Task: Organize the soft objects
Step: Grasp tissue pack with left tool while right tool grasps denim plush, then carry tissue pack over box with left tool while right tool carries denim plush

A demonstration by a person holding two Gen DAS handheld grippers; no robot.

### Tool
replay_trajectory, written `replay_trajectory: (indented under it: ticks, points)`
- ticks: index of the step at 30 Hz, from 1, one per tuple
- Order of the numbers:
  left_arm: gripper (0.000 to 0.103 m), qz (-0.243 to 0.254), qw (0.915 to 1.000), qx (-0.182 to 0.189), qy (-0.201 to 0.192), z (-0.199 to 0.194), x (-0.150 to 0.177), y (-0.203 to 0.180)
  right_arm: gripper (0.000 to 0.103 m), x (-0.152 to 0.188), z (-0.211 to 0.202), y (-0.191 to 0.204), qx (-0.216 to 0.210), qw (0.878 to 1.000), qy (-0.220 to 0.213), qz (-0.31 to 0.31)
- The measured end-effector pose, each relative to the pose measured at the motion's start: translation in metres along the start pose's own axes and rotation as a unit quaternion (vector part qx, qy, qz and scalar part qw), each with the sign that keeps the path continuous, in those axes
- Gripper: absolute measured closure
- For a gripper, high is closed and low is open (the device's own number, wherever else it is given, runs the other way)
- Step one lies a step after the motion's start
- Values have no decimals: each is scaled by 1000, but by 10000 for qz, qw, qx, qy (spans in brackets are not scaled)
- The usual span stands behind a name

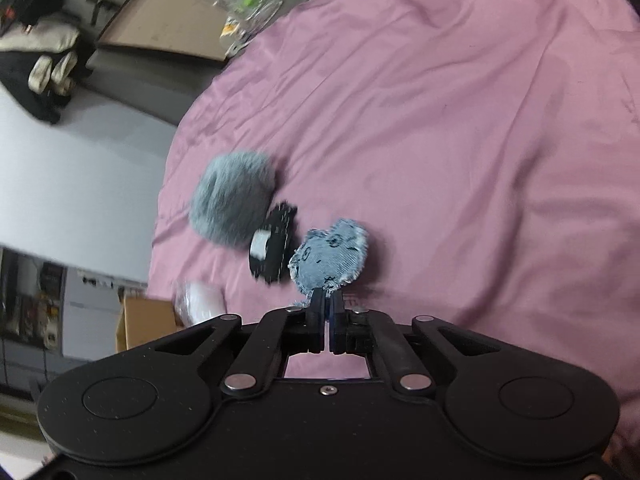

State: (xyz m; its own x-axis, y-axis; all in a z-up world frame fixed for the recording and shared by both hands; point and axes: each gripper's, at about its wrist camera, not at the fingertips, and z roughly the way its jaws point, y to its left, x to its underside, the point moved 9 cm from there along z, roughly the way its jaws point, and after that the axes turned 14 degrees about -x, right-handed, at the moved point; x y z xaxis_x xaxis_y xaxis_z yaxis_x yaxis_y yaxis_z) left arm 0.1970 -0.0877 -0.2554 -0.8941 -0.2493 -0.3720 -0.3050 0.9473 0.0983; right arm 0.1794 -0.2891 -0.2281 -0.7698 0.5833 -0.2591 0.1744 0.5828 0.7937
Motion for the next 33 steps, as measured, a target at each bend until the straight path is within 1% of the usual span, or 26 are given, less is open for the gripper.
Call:
replay_trajectory:
  ticks: [3, 5, 7, 10, 13, 19, 22, 23, 24, 25, 26, 27, 29, 32, 33]
  points:
    - [25, -49, 10000, 17, -9, 0, 0, 2, 101, 5, -7, -5, 128, 9999, 43, -50]
    - [29, -61, 10000, -11, -21, 0, 1, 2, 101, 5, -11, -11, 284, 9996, 33, -45]
    - [30, -36, 10000, -44, -47, -1, 1, 1, 101, 2, -15, -16, 484, 9988, -54, -89]
    - [31, 51, 9999, -74, -74, -2, 4, 0, 101, -5, -17, -21, 599, 9979, -199, -111]
    - [31, 123, 9998, -119, -90, -2, 5, -1, 101, -13, -18, -22, 789, 9957, -379, -298]
    - [31, 202, 9996, -154, -149, 0, 5, -7, 101, -31, -11, -21, 798, 9944, -563, -393]
    - [31, 233, 9995, -150, -173, 2, 3, -9, 91, -33, -11, -20, 696, 9954, -592, -296]
    - [36, 257, 9994, -145, -185, 2, 2, -10, 82, -33, -10, -18, 674, 9957, -565, -302]
    - [40, 284, 9993, -129, -203, 2, 1, -11, 75, -31, -9, -17, 669, 9959, -520, -328]
    - [46, 302, 9992, -98, -224, 1, 1, -11, 64, -30, -7, -16, 674, 9959, -484, -361]
    - [51, 301, 9992, -71, -238, 0, 0, -11, 56, -28, -6, -15, 694, 9957, -462, -395]
    - [51, 278, 9993, -51, -241, -1, 0, -11, 53, -27, -4, -13, 719, 9955, -431, -433]
    - [51, 228, 9995, -15, -232, -2, 0, -9, 39, -24, 0, -11, 794, 9950, -329, -502]
    - [52, 175, 9996, -3, -226, -4, 0, -5, 28, -18, 8, -6, 833, 9942, -249, -633]
    - [52, 163, 9996, 8, -221, -5, 0, -3, 28, -16, 11, -4, 874, 9934, -220, -715]
